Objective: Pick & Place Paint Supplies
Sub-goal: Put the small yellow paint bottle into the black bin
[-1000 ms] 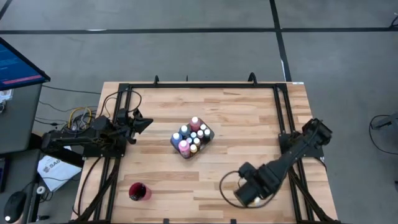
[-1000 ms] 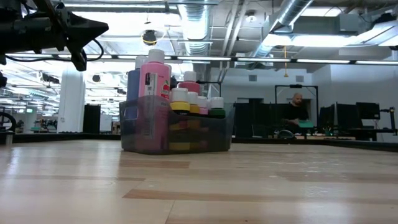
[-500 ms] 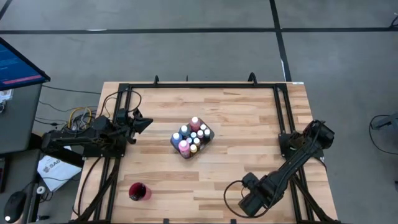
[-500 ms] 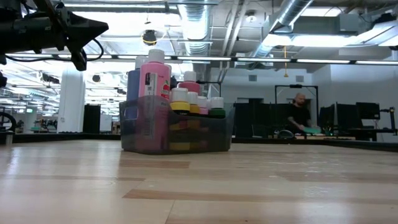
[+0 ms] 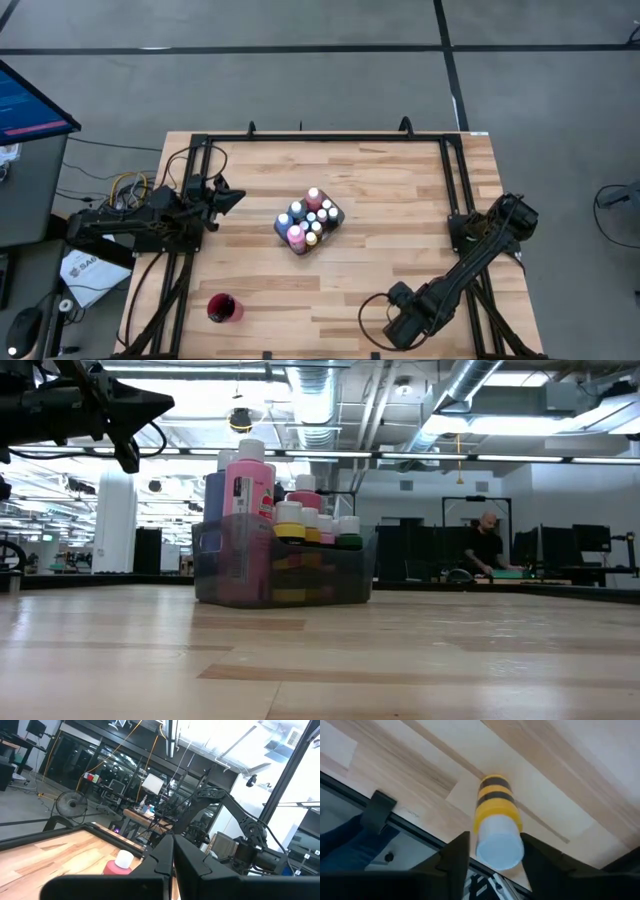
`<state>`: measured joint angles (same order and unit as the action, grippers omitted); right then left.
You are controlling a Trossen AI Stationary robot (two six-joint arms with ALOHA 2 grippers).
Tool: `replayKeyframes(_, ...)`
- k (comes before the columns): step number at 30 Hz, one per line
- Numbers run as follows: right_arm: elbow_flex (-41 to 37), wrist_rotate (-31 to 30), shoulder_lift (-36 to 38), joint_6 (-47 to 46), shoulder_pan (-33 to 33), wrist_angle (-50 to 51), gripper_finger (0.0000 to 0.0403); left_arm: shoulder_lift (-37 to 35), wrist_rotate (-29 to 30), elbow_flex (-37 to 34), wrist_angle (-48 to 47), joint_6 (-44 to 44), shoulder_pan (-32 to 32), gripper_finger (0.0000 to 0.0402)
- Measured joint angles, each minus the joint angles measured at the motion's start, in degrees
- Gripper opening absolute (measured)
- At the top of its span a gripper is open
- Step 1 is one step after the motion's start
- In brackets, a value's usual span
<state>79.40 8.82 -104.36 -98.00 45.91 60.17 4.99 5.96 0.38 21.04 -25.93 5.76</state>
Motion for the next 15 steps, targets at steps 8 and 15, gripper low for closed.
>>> replayKeyframes(8, 0.0, 0.4, 0.1, 1.3, -0.5, 0.5, 0.0109, 0.0, 0.0, 0.0, 0.1, 0.0, 0.0, 0.0003)
replayKeyframes(15, 3.5, 0.3, 0.5, 11.7, -7.2, 4.6, 0.0109, 0.0, 0.0, 0.0, 0.1, 0.0, 0.0, 0.0003)
